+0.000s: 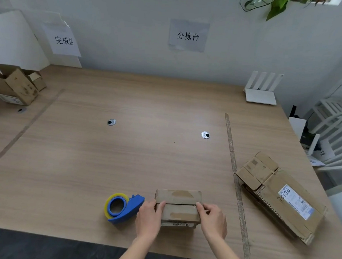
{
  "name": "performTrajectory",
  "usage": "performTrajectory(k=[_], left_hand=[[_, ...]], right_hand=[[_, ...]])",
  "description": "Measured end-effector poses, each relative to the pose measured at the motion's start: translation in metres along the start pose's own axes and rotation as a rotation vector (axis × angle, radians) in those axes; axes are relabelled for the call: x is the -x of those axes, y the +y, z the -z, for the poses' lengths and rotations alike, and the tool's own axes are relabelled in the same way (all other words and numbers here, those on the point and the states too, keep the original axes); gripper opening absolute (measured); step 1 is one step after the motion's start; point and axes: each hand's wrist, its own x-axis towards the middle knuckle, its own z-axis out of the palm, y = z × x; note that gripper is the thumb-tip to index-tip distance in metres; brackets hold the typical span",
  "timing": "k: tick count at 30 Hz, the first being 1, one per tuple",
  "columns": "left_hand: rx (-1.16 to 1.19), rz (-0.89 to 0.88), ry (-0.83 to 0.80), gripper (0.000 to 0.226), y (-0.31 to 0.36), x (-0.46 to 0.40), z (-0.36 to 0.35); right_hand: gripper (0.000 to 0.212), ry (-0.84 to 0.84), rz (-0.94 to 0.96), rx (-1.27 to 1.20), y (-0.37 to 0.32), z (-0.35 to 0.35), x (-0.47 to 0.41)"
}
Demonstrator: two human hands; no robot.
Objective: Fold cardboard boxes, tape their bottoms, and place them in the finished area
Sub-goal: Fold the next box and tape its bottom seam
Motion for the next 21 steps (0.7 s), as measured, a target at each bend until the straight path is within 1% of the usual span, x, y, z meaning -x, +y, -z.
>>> performTrajectory(k=[3,8,10,11,12,14,16,18,20,21], left_hand=[[-0.121,-0.017,-0.039,0.042,0.006,-0.002,-0.003],[-0.062,0.008,-0.166,0.040,0.010,-0.011,-0.004],[-0.035,-0.022,-0.206,0.043,0.003,-0.017,-0.001],[-0.020,-0.042,-0.224,0.043,-0.002,-0.020,0.001],[0.001,-0.064,-0.243,0.043,-0.006,-0.023,0.003],[0.045,-0.102,-0.285,0.042,-0.010,-0.030,0.007],[0.081,-0.120,-0.313,0.044,-0.006,-0.037,0.008],[0.142,-0.093,-0.311,0.055,0.003,-0.041,0.008],[0.221,-0.052,-0.305,0.069,0.012,-0.043,0.007],[0.221,-0.061,-0.286,0.074,0.016,-0.043,0.006]], right_hand=[[0.042,-0.091,0.036,0.013,0.001,0.000,-0.002],[0.049,-0.254,0.108,0.016,0.002,0.013,-0.008],[0.066,-0.261,0.210,0.059,0.006,0.021,-0.014],[0.077,-0.279,0.299,0.076,0.008,0.027,-0.017],[0.086,-0.325,0.400,0.101,0.010,0.031,-0.020],[0.100,-0.475,0.562,0.201,0.012,0.038,-0.025],[0.104,-0.577,0.610,0.237,0.016,0.036,-0.025],[0.101,-0.555,0.590,0.183,0.018,0.029,-0.022],[0.101,-0.469,0.563,0.192,0.017,0.019,-0.015],[0.104,-0.406,0.541,0.228,0.016,0.014,-0.011]])
